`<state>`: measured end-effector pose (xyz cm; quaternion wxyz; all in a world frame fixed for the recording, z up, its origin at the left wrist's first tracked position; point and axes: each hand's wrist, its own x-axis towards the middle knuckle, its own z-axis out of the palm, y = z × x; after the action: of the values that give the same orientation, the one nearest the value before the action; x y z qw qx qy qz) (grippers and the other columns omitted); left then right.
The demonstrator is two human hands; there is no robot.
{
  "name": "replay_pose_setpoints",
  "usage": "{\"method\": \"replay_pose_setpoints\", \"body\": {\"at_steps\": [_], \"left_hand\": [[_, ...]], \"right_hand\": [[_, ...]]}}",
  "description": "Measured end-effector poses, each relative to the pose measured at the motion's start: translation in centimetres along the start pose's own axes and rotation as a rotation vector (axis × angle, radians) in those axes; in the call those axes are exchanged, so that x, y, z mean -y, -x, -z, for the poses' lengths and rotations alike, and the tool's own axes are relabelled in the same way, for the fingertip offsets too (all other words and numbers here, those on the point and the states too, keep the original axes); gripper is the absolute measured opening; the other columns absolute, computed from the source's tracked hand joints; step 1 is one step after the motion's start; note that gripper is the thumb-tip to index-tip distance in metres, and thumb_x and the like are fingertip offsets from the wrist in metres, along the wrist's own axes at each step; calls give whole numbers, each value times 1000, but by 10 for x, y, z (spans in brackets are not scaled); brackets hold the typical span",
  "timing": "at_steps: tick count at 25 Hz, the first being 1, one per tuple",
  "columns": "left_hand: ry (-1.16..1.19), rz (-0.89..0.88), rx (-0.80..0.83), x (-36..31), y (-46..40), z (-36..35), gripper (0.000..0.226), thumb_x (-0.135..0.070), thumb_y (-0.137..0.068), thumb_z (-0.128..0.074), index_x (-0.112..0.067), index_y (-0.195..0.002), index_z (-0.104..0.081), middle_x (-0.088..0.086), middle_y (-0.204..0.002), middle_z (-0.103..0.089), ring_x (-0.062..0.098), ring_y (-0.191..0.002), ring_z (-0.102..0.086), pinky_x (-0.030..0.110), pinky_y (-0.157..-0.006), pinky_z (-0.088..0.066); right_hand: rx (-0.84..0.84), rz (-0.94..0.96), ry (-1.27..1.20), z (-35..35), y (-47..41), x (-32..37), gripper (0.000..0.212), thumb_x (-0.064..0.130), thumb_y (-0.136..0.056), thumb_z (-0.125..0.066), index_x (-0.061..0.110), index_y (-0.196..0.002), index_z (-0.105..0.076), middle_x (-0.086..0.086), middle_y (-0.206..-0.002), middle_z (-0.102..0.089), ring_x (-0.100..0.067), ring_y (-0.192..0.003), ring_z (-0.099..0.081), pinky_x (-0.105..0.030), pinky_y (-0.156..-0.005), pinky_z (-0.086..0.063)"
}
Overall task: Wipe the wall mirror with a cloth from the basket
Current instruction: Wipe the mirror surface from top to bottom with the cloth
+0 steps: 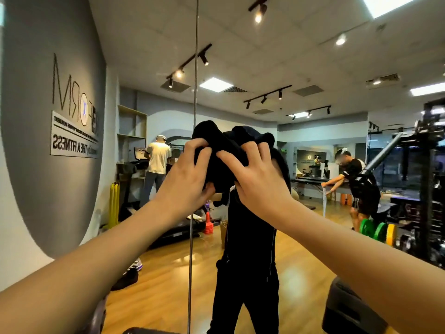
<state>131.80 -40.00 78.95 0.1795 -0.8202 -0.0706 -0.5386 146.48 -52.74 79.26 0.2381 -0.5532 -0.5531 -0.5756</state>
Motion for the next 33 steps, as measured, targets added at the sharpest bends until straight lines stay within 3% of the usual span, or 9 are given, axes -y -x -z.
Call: {"method": "replay_pose_setpoints", "body": {"at_steps": [3,5,11,15,19,25,33], "left_hand": [[22,-13,54,-16,-56,62,73,-18,-75,-83,-2,-136,-44,14,-141,-30,38,-106,-59,41,-84,-58],[42,-24,78,-38,-93,115,74,-18,-77,-83,-3,-137,-42,15,-142,-30,38,-108,-59,42,-87,-57],[11,-45,81,-118,-170,281,70,-23,-80,-78,-3,-137,-43,16,-143,-30,41,-115,-57,45,-92,-55],[1,-41,71,-150,-192,358,69,-22,-80,-80,-3,-136,-44,16,-143,-30,40,-114,-56,46,-92,-55],[12,-75,103,-156,-197,409,69,-15,-79,-81,-4,-136,-43,15,-144,-28,39,-119,-54,45,-97,-54],[54,-115,71,-131,-196,485,69,-8,-78,-78,-8,-136,-40,14,-144,-25,41,-111,-54,48,-89,-56],[81,-136,107,-80,-137,559,65,-8,-82,-76,-7,-136,-39,19,-145,-27,44,-110,-54,50,-85,-57]], "right_hand": [[28,-24,-1,64,-49,-17,63,7,-79,-72,19,-138,-53,-19,-123,-47,-37,-109,-37,-50,-74,-56],[46,-33,5,121,-81,-27,72,0,-74,-77,21,-138,-50,-16,-123,-43,-36,-109,-36,-49,-75,-55],[52,1,4,298,-158,-37,73,0,-77,-76,23,-139,-44,-14,-124,-38,-39,-110,-38,-53,-73,-55],[46,16,5,378,-189,-27,76,-3,-75,-78,23,-139,-45,-13,-122,-38,-38,-109,-38,-51,-70,-56],[59,-38,24,418,-204,-1,77,-1,-74,-77,23,-139,-44,-13,-120,-38,-39,-107,-39,-52,-68,-56],[79,-98,60,471,-243,59,66,5,-84,-72,21,-143,-46,-16,-126,-40,-38,-113,-34,-53,-75,-56],[176,-107,117,499,-269,162,66,5,-86,-69,21,-144,-44,-17,-128,-40,-40,-115,-34,-55,-72,-56]]}}
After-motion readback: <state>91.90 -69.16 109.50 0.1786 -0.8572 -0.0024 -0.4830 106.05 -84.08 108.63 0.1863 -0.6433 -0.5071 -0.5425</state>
